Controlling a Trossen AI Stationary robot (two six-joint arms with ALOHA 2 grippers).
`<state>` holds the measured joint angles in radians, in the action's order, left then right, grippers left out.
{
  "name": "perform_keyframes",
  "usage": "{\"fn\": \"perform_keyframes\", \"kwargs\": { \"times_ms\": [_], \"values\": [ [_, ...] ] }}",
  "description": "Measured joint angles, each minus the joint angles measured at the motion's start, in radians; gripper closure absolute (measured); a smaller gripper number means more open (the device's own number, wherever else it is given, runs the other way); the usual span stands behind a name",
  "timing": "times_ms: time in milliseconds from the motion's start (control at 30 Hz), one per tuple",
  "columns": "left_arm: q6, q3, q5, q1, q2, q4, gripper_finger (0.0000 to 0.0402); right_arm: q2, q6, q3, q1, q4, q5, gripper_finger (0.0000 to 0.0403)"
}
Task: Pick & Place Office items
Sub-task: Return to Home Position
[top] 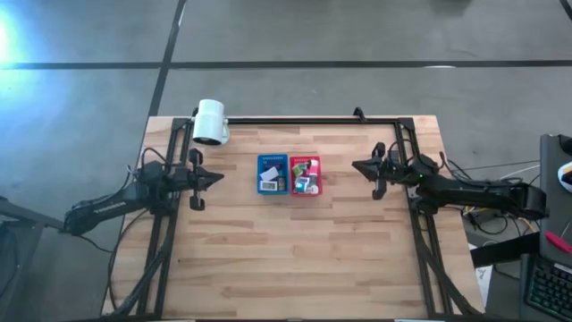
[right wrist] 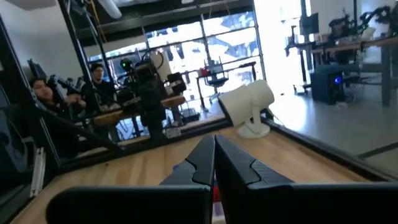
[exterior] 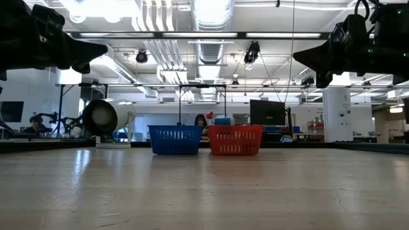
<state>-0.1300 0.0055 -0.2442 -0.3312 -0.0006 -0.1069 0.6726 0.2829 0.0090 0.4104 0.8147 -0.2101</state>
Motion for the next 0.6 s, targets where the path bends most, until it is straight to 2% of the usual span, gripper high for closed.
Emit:
{"fn": "perform_keyframes", "kwargs": {
  "times_ms": [133,233,600],
  "values": [
    [-0.016,0.014,-0.003,0.000,0.000,-0.001,0.0401,-0.054,0.002,0.000,0.038,-0.054,-0.030,0.0394],
    [-0.036,0.041,-0.003,0.000,0.000,0.011,0.0401,-0.144,0.010,0.000,0.080,-0.146,-0.077,0.0394],
    [-0.046,0.050,-0.002,0.000,0.000,0.037,0.0401,-0.658,0.006,0.000,0.182,-0.604,-0.102,0.0394]
  ]
}}
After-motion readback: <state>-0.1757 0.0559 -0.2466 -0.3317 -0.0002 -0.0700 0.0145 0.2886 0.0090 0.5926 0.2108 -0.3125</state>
